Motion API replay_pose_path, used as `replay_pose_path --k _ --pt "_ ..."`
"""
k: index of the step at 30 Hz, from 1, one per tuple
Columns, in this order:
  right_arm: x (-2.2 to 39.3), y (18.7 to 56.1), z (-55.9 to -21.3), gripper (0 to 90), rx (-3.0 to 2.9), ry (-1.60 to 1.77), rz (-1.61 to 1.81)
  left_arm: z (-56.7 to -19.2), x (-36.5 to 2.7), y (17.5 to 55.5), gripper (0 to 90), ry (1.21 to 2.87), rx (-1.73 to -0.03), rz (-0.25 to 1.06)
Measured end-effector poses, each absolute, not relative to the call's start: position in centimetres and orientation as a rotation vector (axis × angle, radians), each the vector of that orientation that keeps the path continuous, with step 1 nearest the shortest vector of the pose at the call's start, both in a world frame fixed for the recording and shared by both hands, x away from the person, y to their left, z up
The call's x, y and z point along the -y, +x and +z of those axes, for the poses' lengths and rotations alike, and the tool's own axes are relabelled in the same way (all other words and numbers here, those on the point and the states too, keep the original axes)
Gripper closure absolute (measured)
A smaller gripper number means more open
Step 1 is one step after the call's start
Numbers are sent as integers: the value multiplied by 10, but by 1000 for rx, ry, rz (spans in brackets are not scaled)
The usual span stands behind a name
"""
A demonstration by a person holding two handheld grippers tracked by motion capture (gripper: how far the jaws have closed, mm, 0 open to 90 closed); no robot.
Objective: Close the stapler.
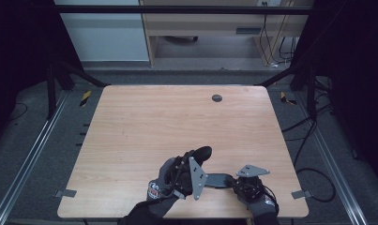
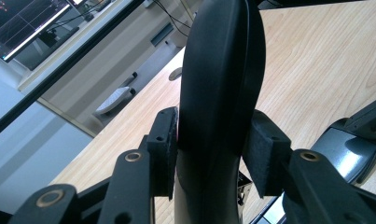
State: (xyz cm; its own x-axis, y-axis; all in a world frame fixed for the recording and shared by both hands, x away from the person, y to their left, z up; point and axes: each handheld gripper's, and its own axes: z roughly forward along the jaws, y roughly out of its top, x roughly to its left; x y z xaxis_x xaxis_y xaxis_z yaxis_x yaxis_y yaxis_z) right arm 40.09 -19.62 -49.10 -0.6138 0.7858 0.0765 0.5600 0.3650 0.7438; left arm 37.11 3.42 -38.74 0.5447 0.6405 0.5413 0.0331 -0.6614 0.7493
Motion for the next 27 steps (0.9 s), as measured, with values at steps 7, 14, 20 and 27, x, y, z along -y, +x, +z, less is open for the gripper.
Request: replay_pose_path --k 7,14,20,27 --pt "196 401 -491 900 -2339 1190 1096 -393 -25 370 573 2095 -512 1139" --pt "196 401 -491 900 -2340 1179 1091 -399 -17 369 573 2111 -490 1177" --pt "196 401 -491 900 -2335 1179 1097 -401 -15 369 574 2111 -483 1195" --pt "195 401 -491 900 -2339 1191 1099 -404 -12 368 576 2111 -474 1217"
